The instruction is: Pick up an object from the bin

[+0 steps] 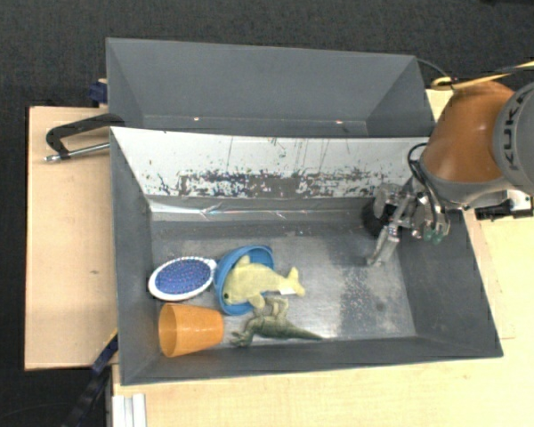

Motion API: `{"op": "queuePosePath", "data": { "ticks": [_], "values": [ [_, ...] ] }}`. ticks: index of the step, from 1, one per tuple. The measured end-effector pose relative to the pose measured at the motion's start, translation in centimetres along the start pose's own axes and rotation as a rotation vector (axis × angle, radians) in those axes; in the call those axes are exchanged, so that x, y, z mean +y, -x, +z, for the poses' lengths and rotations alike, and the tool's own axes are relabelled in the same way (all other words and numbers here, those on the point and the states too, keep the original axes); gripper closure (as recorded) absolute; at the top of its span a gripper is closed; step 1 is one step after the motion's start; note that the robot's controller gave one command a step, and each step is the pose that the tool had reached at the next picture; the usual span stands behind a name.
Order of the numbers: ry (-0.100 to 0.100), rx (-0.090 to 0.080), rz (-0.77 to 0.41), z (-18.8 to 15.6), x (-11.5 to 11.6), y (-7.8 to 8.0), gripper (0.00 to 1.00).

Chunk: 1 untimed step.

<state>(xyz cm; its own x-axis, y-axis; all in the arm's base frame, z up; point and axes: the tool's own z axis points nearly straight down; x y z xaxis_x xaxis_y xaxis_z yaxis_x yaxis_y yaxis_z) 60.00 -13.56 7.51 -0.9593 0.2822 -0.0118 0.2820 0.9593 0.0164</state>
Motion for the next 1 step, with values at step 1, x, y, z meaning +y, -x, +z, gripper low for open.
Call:
{"op": "queuePosePath", "data": {
  "ticks": [1],
  "values": [
    [-0.002, -0.001, 0.001, 0.01, -0.07, 0.02, 1.0]
  ]
}}
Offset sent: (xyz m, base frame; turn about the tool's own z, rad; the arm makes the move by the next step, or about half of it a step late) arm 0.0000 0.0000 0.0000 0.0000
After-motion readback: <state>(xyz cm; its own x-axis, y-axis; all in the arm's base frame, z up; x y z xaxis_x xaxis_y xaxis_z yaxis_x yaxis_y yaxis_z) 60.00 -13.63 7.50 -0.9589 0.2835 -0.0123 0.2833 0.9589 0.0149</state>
